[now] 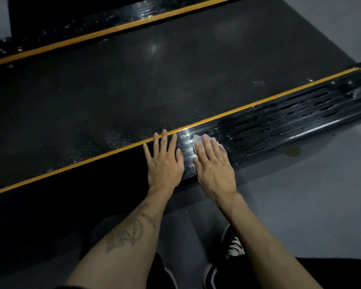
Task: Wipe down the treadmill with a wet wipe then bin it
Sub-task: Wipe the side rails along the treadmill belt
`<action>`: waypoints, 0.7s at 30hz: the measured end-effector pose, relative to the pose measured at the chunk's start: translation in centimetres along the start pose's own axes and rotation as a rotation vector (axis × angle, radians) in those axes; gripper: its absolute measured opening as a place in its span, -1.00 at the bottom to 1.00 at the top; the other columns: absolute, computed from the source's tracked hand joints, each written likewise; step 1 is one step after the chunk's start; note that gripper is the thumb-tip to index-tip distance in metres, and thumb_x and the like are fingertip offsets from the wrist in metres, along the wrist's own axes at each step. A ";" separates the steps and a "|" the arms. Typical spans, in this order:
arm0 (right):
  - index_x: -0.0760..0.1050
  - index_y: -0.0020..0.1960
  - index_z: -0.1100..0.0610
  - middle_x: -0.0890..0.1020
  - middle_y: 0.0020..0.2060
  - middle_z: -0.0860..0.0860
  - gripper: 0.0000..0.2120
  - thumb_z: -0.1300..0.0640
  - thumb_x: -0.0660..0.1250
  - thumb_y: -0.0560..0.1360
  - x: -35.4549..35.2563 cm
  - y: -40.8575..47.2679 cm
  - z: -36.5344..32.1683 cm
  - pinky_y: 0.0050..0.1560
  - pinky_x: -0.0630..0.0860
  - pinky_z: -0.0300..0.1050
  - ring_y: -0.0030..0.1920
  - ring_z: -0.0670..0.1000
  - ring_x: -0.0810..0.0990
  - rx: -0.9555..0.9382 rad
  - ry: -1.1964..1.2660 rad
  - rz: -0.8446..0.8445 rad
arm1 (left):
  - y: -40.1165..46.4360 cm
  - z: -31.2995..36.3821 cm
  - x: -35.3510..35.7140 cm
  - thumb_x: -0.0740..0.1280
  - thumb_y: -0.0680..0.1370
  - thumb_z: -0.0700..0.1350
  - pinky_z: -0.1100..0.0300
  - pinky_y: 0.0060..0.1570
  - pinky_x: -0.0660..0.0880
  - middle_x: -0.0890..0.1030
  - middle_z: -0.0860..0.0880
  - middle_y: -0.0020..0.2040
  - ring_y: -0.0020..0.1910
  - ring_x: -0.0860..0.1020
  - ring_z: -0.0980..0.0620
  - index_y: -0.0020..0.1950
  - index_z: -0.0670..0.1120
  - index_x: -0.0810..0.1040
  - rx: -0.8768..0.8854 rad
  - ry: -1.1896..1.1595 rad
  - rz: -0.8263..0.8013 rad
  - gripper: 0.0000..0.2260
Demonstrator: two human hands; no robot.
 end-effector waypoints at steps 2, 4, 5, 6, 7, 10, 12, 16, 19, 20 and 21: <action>0.25 0.61 0.16 0.20 0.62 0.17 -0.46 -0.03 -0.05 0.71 0.0 -1.1 0.2 0.59 0.19 0.14 0.62 0.19 0.15 0.071 0.014 0.035 | 0.0 0.1 0.0 -0.09 0.67 0.12 -0.31 0.58 0.02 0.18 -0.04 0.67 0.67 0.05 -0.11 0.63 0.02 0.26 0.002 -0.005 0.012 -0.45; 0.24 0.61 0.17 0.19 0.62 0.19 -0.46 -0.01 -0.07 0.71 0.2 -1.8 -0.5 0.59 0.17 0.14 0.62 0.20 0.14 0.067 0.012 0.031 | 0.0 0.2 0.1 -0.08 0.67 0.12 -0.30 0.58 0.01 0.18 -0.05 0.66 0.66 0.06 -0.10 0.63 0.01 0.27 0.002 -0.016 0.018 -0.45; 0.25 0.61 0.16 0.20 0.62 0.19 -0.46 -0.02 -0.09 0.70 0.3 -1.6 -0.9 0.59 0.18 0.15 0.63 0.20 0.13 0.032 0.014 0.015 | 0.0 0.2 0.1 -0.09 0.67 0.12 -0.30 0.58 0.01 0.18 -0.05 0.67 0.67 0.05 -0.10 0.63 0.01 0.27 0.000 -0.019 0.016 -0.45; 0.25 0.61 0.15 0.20 0.62 0.18 -0.45 -0.02 -0.10 0.70 0.2 -1.0 -1.2 0.58 0.20 0.16 0.63 0.20 0.13 -0.013 0.015 0.003 | 0.0 0.1 0.0 -0.09 0.67 0.12 -0.29 0.59 0.01 0.17 -0.06 0.67 0.67 0.05 -0.10 0.63 0.01 0.27 -0.002 -0.023 0.017 -0.45; 0.25 0.61 0.14 0.20 0.62 0.18 -0.44 -0.03 -0.11 0.69 0.2 -0.2 -1.3 0.57 0.22 0.17 0.62 0.20 0.14 -0.053 0.008 -0.008 | 0.0 0.1 -0.1 -0.09 0.66 0.12 -0.29 0.59 0.02 0.17 -0.07 0.67 0.67 0.05 -0.10 0.63 0.00 0.27 -0.002 -0.029 0.020 -0.44; 0.28 0.59 0.14 0.24 0.60 0.18 -0.45 -0.04 -0.09 0.69 -0.1 1.6 -0.4 0.56 0.24 0.17 0.61 0.20 0.20 -0.049 -0.007 -0.022 | -0.3 -0.3 -0.2 -0.11 0.66 0.11 -0.26 0.59 0.04 0.17 -0.09 0.67 0.66 0.05 -0.10 0.63 -0.03 0.27 0.014 -0.029 0.020 -0.42; 0.29 0.59 0.16 0.26 0.60 0.18 -0.46 -0.03 -0.06 0.70 -0.2 1.1 0.3 0.57 0.21 0.15 0.60 0.21 0.21 0.038 -0.005 0.024 | -0.5 -0.4 -0.3 -0.12 0.66 0.11 -0.24 0.60 0.03 0.13 -0.09 0.68 0.67 0.04 -0.09 0.65 -0.04 0.23 0.043 -0.015 0.002 -0.42; 0.27 0.60 0.16 0.22 0.61 0.19 -0.47 -0.01 -0.04 0.71 0.5 -0.7 -1.2 0.57 0.18 0.14 0.61 0.21 0.17 0.013 -0.012 0.031 | -1.6 -1.5 0.0 -0.12 0.68 0.12 -0.19 0.61 0.01 0.03 -0.08 0.69 0.67 -0.02 -0.08 0.68 -0.03 0.10 0.120 0.070 -0.025 -0.42; 0.28 0.60 0.12 0.22 0.61 0.16 -0.46 -0.05 -0.11 0.70 0.3 0.6 -1.5 0.58 0.18 0.12 0.62 0.18 0.15 -0.083 0.001 -0.012 | -2.4 -1.9 -0.2 -0.06 0.66 0.14 -0.20 0.61 0.03 0.04 -0.08 0.69 0.67 -0.01 -0.09 0.68 -0.02 0.11 0.152 0.084 -0.015 -0.41; 0.27 0.60 0.11 0.22 0.62 0.16 -0.45 -0.06 -0.13 0.71 0.3 1.1 -1.2 0.59 0.17 0.12 0.62 0.18 0.15 -0.091 -0.014 -0.020 | -2.4 -1.8 -0.3 -0.04 0.66 0.14 -0.22 0.60 0.05 0.06 -0.09 0.69 0.67 0.01 -0.09 0.68 -0.02 0.13 0.152 0.082 -0.010 -0.41; 0.26 0.61 0.11 0.21 0.62 0.16 -0.45 -0.06 -0.13 0.71 0.2 1.4 -0.9 0.59 0.17 0.12 0.62 0.18 0.15 -0.080 -0.025 -0.018 | -2.3 -1.7 -0.3 -0.03 0.66 0.13 -0.24 0.59 0.06 0.08 -0.09 0.69 0.67 0.02 -0.10 0.68 -0.02 0.15 0.149 0.080 -0.005 -0.41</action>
Point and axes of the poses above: each hand's wrist, its own y-axis towards the middle knuckle, its own x-axis out of the palm, z = x × y, the point moved 5 cm from there along y, towards the middle knuckle
